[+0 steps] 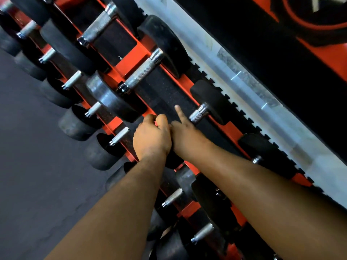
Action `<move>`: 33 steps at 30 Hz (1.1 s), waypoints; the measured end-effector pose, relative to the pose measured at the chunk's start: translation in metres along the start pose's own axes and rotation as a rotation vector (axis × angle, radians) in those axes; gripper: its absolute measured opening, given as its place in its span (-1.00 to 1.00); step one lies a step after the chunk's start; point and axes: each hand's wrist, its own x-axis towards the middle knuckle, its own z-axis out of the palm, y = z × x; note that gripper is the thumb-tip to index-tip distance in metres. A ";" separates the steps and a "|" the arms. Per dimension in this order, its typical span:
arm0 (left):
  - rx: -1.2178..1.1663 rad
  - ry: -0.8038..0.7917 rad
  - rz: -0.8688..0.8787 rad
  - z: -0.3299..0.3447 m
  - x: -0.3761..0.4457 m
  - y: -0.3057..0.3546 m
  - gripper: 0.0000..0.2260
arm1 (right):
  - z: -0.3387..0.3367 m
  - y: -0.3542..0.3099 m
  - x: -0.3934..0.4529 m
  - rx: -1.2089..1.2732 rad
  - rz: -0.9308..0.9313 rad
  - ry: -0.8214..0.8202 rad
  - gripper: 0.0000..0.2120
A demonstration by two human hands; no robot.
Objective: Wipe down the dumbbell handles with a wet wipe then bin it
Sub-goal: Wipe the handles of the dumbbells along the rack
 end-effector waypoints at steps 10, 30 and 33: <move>0.027 -0.034 0.004 0.002 0.002 -0.003 -0.66 | 0.026 0.007 -0.045 -0.027 0.164 0.214 -0.50; 0.017 -0.144 0.007 -0.010 0.002 0.001 -0.63 | 0.014 -0.010 -0.058 0.167 0.487 0.176 -0.37; -0.006 -0.246 0.108 -0.026 0.005 -0.012 -0.65 | 0.011 -0.024 -0.065 0.288 0.516 0.195 -0.35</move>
